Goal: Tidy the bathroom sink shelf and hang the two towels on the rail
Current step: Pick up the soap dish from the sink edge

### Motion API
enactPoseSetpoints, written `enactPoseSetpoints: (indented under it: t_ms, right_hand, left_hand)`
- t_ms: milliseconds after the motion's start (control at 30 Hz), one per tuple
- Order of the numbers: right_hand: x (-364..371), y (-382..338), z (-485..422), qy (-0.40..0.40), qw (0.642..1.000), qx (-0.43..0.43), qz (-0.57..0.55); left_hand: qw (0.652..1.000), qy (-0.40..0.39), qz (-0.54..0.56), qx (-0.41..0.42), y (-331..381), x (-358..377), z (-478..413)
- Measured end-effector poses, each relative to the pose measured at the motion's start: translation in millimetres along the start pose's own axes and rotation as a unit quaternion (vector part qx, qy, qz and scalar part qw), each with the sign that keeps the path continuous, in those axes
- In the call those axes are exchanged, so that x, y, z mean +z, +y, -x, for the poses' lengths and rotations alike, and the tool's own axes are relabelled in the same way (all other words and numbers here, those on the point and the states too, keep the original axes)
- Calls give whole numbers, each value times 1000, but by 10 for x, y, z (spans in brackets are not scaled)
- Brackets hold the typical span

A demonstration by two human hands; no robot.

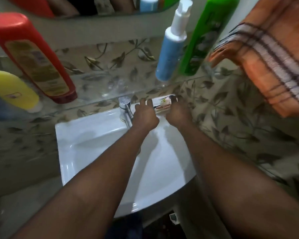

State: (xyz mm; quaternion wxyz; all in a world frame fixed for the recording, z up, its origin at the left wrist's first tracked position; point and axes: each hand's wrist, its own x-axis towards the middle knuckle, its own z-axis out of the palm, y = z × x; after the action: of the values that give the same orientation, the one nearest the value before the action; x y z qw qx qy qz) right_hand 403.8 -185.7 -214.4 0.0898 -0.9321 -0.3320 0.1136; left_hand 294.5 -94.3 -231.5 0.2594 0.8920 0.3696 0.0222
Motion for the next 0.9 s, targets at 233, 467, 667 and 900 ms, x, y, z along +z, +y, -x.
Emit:
enactPoseSetpoints:
  t_ms: [233, 467, 667, 900]
  right_hand:
    - [161, 38, -451, -40, 991, -60, 112]
    - [230, 105, -260, -30, 993, -62, 95]
    - [92, 278, 539, 35, 991, -125, 32]
    - [82, -12, 1755, 13, 971, -240, 4]
  left_hand:
    - [997, -43, -57, -21, -100, 275, -505]
    - [999, -7, -47, 12, -43, 242, -202]
    - [998, 56, -4, -8, 72, 284, 820]
    - [983, 146, 63, -90, -353, 170, 2184]
